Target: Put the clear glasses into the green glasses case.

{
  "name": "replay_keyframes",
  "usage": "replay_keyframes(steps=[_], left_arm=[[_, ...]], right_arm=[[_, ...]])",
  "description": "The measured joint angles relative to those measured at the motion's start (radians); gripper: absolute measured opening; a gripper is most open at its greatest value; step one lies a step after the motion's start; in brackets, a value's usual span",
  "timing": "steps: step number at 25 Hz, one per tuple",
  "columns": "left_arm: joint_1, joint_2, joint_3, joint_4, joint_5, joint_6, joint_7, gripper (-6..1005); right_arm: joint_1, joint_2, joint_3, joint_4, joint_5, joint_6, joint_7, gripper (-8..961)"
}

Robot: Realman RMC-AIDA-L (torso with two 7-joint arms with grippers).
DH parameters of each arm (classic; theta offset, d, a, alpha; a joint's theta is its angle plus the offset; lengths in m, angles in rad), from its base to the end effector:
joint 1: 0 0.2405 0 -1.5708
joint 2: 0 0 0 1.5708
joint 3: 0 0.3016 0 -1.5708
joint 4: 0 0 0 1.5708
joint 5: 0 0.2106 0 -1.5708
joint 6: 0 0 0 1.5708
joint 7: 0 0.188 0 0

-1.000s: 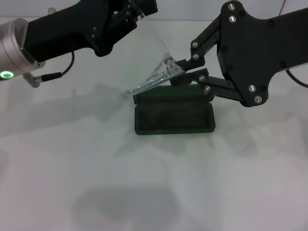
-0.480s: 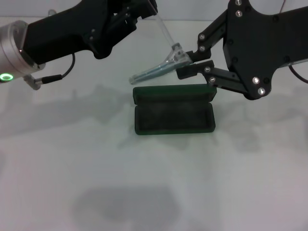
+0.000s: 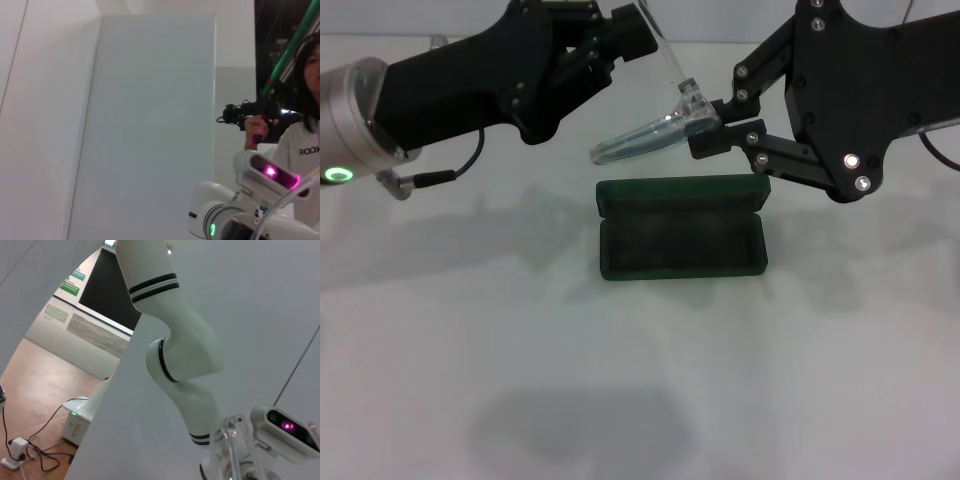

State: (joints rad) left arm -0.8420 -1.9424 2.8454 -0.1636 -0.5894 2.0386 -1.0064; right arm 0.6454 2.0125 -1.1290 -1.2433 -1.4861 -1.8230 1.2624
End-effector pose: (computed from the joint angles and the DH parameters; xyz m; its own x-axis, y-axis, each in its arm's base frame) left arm -0.1657 0.3709 -0.0014 0.4634 0.0414 0.8852 0.0882 -0.9961 0.0004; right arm 0.0790 0.3376 0.0089 0.6347 0.5331 -0.5593 0.5145 -0.8317 -0.2088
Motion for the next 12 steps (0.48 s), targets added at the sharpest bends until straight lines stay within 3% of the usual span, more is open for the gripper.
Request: replay_keyframes(steps=[12], left_arm=[[0.017,-0.002,-0.003,-0.04,-0.08,-0.005,-0.006,54]], right_arm=[[-0.003,0.002,-0.006,0.005,0.007,-0.01,0.0,55]])
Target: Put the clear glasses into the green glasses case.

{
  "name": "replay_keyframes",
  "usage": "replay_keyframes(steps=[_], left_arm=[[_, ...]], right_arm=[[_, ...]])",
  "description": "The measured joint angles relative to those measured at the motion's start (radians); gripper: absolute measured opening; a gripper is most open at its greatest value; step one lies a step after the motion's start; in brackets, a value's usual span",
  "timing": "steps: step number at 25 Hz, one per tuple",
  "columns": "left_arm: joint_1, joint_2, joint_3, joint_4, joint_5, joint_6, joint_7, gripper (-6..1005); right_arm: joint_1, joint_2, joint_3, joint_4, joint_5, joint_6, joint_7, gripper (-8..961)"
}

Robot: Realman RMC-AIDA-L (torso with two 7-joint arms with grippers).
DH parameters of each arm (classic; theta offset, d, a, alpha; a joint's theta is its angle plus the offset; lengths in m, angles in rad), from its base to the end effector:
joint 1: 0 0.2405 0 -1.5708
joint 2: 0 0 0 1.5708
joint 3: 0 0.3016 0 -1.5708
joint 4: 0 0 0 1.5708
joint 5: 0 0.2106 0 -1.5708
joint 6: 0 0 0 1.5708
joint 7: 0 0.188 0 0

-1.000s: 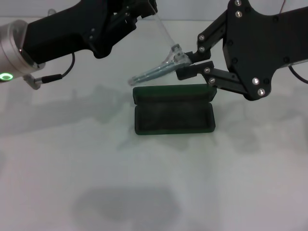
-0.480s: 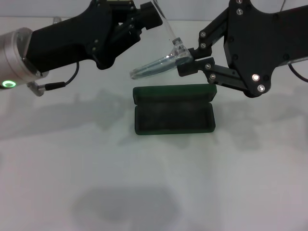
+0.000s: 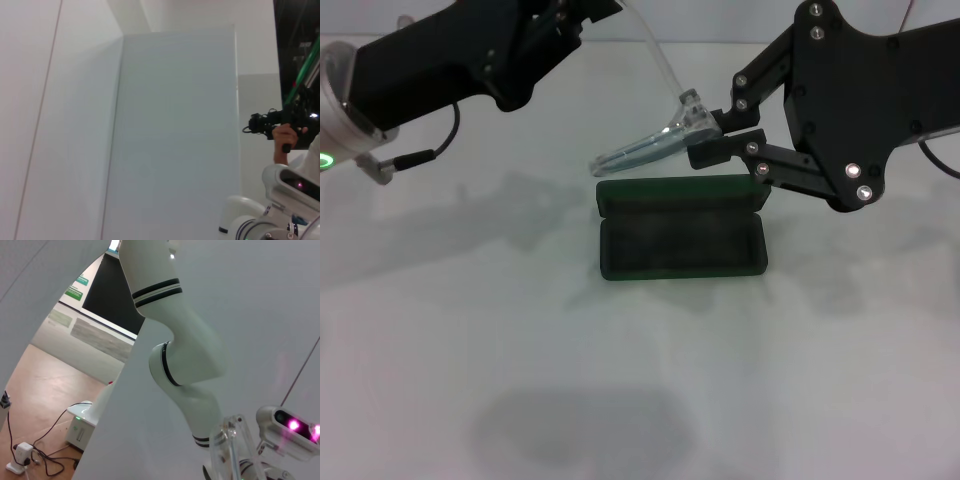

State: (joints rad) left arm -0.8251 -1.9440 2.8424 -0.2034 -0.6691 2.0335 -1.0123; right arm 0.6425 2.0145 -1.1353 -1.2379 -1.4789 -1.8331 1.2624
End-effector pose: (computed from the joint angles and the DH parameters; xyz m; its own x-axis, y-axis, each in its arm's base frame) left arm -0.1732 0.3795 0.0120 0.4381 -0.0053 0.8989 0.1399 -0.9874 -0.0740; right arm 0.0798 0.3344 0.0074 0.6313 0.5252 -0.5706 0.5164 -0.8336 -0.1959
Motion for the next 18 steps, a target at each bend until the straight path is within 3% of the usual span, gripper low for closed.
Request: replay_keyframes(steps=[18], left_arm=[[-0.063,-0.013,0.002,0.093,0.082,0.005,0.026,53]], right_arm=[[-0.003,0.002,0.007,0.016,-0.001,0.006,-0.009,56]])
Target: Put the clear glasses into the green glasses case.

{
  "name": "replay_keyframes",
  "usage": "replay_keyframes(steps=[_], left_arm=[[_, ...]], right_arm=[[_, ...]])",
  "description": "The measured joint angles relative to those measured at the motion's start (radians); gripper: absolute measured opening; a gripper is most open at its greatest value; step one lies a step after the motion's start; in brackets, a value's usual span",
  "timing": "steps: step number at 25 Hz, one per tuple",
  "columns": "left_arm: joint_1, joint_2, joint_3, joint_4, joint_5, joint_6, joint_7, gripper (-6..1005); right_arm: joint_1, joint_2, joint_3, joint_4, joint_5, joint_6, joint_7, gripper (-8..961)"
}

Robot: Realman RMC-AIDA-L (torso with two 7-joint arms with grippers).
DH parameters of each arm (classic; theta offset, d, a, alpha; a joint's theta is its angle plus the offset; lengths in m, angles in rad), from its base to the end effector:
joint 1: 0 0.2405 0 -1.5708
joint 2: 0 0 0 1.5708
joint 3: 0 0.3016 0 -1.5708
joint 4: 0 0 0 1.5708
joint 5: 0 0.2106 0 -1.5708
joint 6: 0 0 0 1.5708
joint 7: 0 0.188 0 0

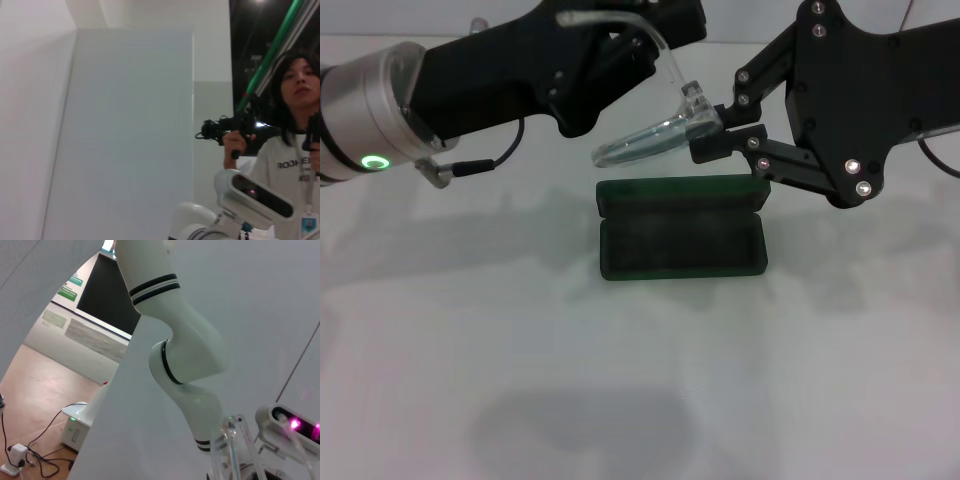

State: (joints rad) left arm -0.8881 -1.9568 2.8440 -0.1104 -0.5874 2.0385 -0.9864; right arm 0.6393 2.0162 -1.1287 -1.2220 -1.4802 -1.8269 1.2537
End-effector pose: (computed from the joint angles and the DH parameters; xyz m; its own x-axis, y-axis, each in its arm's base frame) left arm -0.1391 0.3700 -0.0114 0.4254 0.0361 0.9043 0.0182 -0.9993 0.0313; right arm 0.0826 0.3368 0.0068 0.6350 0.5177 -0.5734 0.5012 -0.8409 -0.2041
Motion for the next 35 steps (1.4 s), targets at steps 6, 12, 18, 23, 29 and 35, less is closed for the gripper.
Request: replay_keyframes(steps=[6,12,18,23,29,35], left_arm=[[0.001,-0.001,0.0,0.014,0.015,0.0,0.008,53],[0.008,-0.001,0.0,0.014,0.026,0.0,0.012,53],[0.01,-0.01,0.0,0.014,0.036,0.0,0.013,53],[0.011,-0.014,0.0,0.014,0.047,0.0,0.022,54],[0.016,-0.015,0.0,0.014,0.047,0.0,0.023,54],[0.018,-0.014,-0.001,0.013,0.037,0.0,0.024,53]], right_arm=[[-0.001,-0.001,0.001,0.003,0.002,0.001,-0.002,56],[-0.001,-0.002,0.001,0.003,0.002,0.002,-0.003,56],[-0.001,-0.002,0.002,0.003,0.0,0.004,-0.004,57],[-0.005,-0.002,0.003,0.004,0.0,0.005,-0.011,57],[-0.008,-0.002,0.003,0.004,0.001,0.005,-0.013,58],[-0.008,-0.001,0.003,0.004,0.003,0.005,-0.013,58]])
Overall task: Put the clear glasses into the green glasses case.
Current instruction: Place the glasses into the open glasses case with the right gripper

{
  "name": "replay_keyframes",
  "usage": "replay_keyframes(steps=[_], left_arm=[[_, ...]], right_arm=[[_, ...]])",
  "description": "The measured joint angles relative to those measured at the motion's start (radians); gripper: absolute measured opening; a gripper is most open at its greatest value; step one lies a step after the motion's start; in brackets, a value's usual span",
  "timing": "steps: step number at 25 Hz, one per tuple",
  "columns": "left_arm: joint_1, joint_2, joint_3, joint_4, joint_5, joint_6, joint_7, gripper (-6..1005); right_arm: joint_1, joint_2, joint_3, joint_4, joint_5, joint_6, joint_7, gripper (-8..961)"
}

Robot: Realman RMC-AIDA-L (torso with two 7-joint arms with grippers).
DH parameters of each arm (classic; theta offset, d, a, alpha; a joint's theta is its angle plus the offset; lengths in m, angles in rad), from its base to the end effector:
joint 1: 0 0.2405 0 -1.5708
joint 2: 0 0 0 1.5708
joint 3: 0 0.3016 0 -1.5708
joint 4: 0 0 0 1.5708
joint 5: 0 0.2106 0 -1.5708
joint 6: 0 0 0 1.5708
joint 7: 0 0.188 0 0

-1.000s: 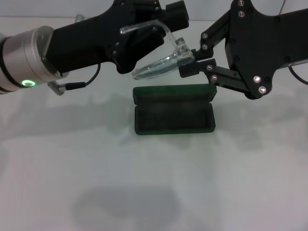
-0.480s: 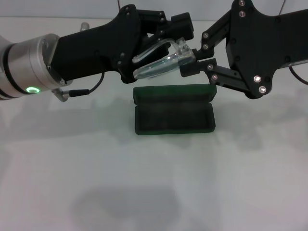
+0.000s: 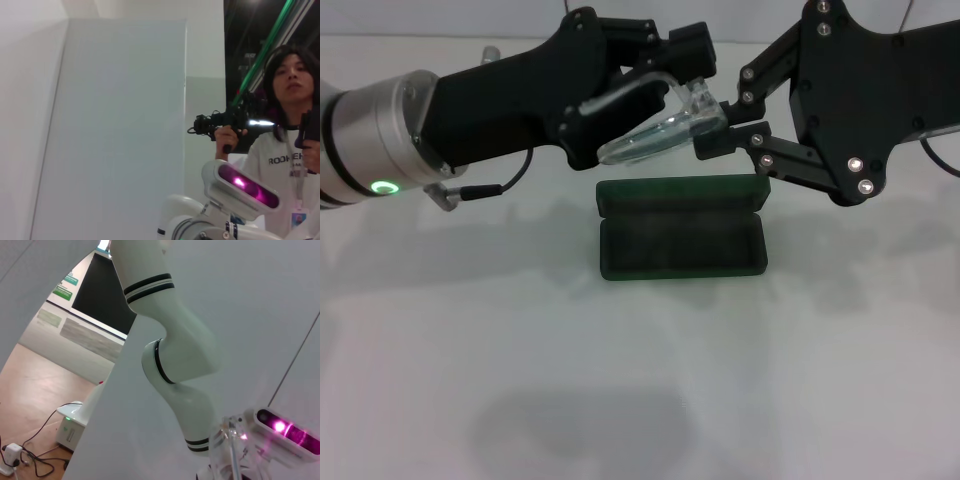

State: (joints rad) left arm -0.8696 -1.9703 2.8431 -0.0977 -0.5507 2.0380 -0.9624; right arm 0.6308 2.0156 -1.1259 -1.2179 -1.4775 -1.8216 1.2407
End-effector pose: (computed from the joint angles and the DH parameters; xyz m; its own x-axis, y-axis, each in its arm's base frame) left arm -0.1439 0.3599 -0.0217 0.4333 0.0516 0.8998 0.0134 -0.9986 0.0508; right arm 0.0855 0.3376 0.0075 0.6337 0.5208 -0.5720 0.4952 -0.8412 -0.2173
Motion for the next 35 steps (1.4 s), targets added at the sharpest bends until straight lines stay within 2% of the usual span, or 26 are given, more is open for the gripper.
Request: replay_keyframes(steps=[11,28,35], left_arm=[[0.015,0.007,-0.002,-0.01,-0.053,-0.002,0.001,54],[0.02,0.019,0.001,0.029,-0.045,0.001,0.003,54],[0.018,0.013,0.001,0.03,-0.023,0.002,0.007,54]], right_arm=[[-0.004,0.001,0.0,0.0,0.002,-0.007,0.0,59],[-0.021,0.0,0.02,0.0,0.001,0.003,-0.002,60],[-0.027,0.0,0.021,0.0,-0.003,0.019,-0.014,60]])
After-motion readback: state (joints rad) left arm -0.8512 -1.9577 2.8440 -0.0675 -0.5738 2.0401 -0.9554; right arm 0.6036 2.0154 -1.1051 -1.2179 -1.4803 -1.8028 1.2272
